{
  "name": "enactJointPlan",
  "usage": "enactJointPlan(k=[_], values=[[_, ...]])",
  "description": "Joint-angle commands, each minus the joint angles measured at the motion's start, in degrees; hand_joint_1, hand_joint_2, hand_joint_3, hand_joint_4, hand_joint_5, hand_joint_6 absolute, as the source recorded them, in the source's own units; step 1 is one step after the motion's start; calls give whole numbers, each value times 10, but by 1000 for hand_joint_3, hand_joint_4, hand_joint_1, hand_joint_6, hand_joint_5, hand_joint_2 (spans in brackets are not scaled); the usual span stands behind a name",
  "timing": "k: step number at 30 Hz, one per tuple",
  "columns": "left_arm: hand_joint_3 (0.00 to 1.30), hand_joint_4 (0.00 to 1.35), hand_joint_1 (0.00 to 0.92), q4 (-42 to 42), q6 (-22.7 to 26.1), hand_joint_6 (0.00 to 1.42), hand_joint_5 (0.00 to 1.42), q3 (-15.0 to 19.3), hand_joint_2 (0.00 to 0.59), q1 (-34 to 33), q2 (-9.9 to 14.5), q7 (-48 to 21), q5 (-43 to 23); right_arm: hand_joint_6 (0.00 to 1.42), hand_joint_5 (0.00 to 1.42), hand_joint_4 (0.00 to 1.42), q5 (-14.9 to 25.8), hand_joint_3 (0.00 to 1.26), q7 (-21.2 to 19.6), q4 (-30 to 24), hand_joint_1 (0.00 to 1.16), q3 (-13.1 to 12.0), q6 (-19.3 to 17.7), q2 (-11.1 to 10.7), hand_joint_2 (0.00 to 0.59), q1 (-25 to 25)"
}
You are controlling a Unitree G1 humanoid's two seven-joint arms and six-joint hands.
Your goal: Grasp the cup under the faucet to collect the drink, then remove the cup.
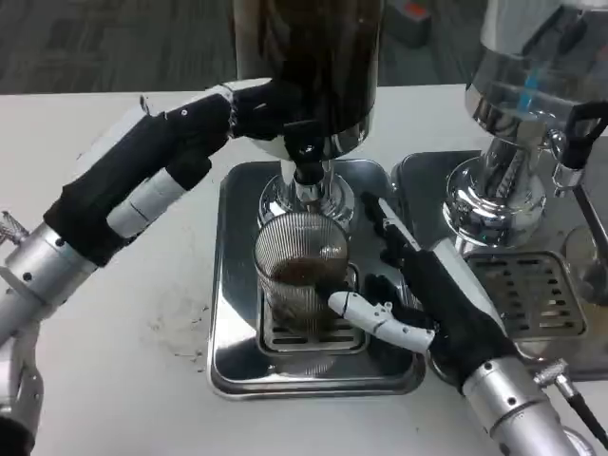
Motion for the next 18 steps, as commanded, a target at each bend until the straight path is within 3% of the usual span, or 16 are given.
enactJointPlan(k=[1, 9, 18], values=[[260, 171, 0, 1, 14, 270, 204, 16, 106, -3, -4, -7, -7, 65, 0, 0, 6, 0, 3, 5, 547, 0, -12, -2, 220, 3], [283, 190, 0, -3, 21, 276, 216, 34, 117, 18, 0, -9, -6, 50, 0, 0, 3, 0, 10, 18, 558, 3, -21, -6, 205, -6], [315, 220, 0, -9, 31, 290, 234, 55, 123, 56, 4, -6, -4, 33, 0, 0, -18, 0, 8, 22, 591, 14, -7, -12, 195, -17]])
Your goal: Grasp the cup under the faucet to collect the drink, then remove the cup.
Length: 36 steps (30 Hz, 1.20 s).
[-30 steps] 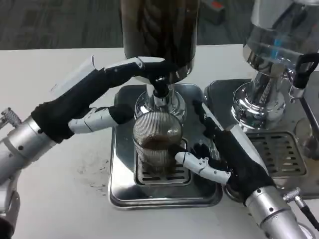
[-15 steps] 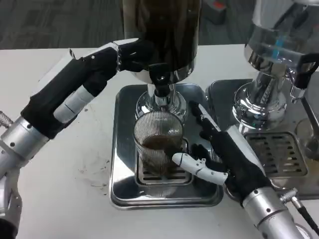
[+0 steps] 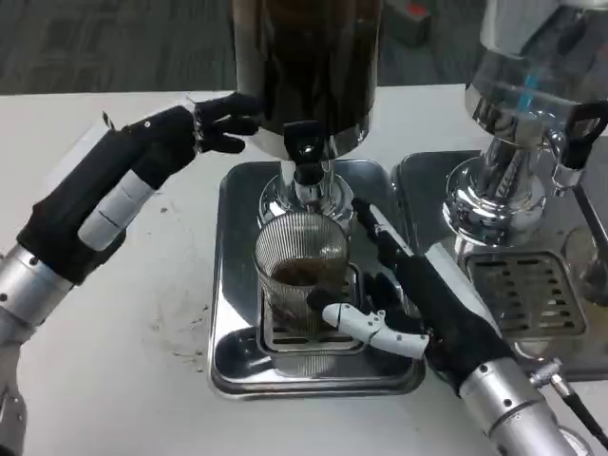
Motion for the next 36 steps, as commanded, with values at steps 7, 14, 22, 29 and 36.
enactJointPlan(k=[7, 14, 22, 29, 36], values=[[345, 251, 0, -18, 20, 299, 254, 22, 130, 50, 7, 5, -1, 22, 0, 0, -34, 0, -12, 7, 596, 10, 13, 2, 194, -14], [354, 270, 0, -32, 29, 310, 264, 31, 141, 75, 10, 9, 2, 19, 0, 0, -53, 0, -25, 22, 599, 19, 20, 14, 194, -25], [363, 275, 0, -49, 39, 312, 265, 35, 142, 100, 13, 17, 5, 18, 0, 0, -58, 0, -35, 49, 601, 26, 20, 25, 194, -45], [374, 287, 0, -57, 45, 312, 279, 40, 143, 113, 17, 22, 8, 27, 0, 0, -56, 0, -37, 69, 602, 29, 14, 30, 194, -58], [387, 300, 0, -61, 50, 312, 281, 44, 135, 122, 23, 26, 10, 92, 0, 0, -59, 0, -48, 87, 603, 33, 11, 36, 194, -65]])
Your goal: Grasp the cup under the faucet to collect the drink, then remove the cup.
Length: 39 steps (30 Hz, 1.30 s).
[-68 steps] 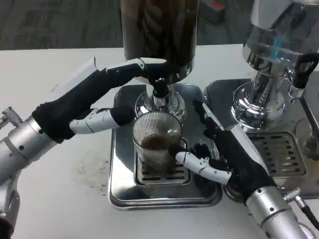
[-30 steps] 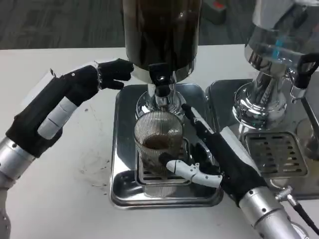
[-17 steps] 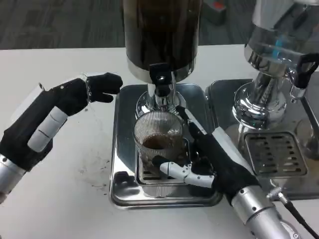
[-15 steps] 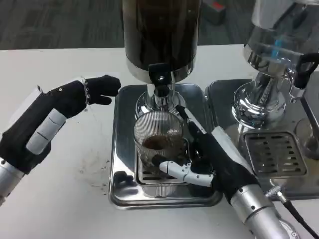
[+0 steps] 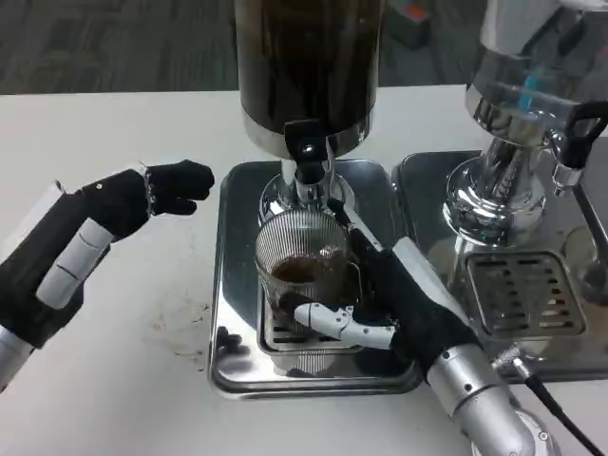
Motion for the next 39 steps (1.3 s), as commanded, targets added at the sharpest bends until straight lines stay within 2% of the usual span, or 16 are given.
enactJointPlan(k=[1, 6, 14, 23, 31, 39], values=[[390, 303, 0, -9, 8, 320, 287, 4, 136, 13, 11, 5, 7, 106, 0, 0, -3, 0, -11, 17, 603, 4, -5, 5, 198, -8], [392, 313, 0, -11, 9, 326, 291, 3, 119, 17, 13, 7, 9, 188, 89, 48, -11, 8, -30, 28, 618, 10, -8, 11, 203, -9], [392, 322, 0, -10, 7, 345, 292, 2, 110, 21, 17, 9, 11, 323, 228, 201, -21, 167, -52, 34, 633, 21, -14, 12, 202, -7], [389, 331, 0, -12, 5, 376, 307, 4, 113, 26, 20, 13, 12, 363, 292, 269, -38, 250, -83, 40, 641, 32, -28, 15, 204, -1], [384, 340, 0, -12, 1, 385, 317, 3, 121, 27, 23, 16, 16, 457, 391, 362, -53, 319, -132, 55, 651, 40, -50, 23, 217, 5], [384, 342, 0, -9, -2, 391, 318, 3, 122, 23, 23, 16, 24, 540, 470, 438, -65, 382, -189, 66, 654, 36, -71, 34, 217, 17]])
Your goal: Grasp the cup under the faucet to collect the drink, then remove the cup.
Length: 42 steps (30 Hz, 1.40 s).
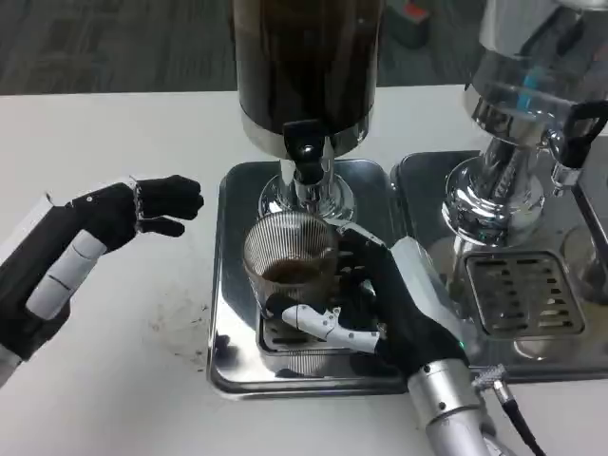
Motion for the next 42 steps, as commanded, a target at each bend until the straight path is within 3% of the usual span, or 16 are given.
enactJointPlan(k=[1, 15, 36, 42], values=[[384, 342, 0, -2, -7, 391, 318, 1, 122, 2, 7, 2, 9, 543, 485, 442, -6, 390, -31, 5, 658, -4, -15, 6, 213, 15], [375, 342, 0, 15, -11, 393, 323, -2, 120, -7, 4, -1, 14, 644, 567, 508, -10, 439, -81, -7, 682, -16, -47, 8, 232, 38], [370, 352, 0, 45, -20, 406, 333, -11, 120, -23, -1, -4, 18, 725, 620, 542, -11, 475, -89, -76, 711, -50, -58, 8, 240, 81], [370, 352, 0, 52, -25, 406, 333, -14, 120, -29, -3, -4, 20, 737, 629, 542, -15, 481, -82, -103, 716, -56, -45, 4, 237, 91]])
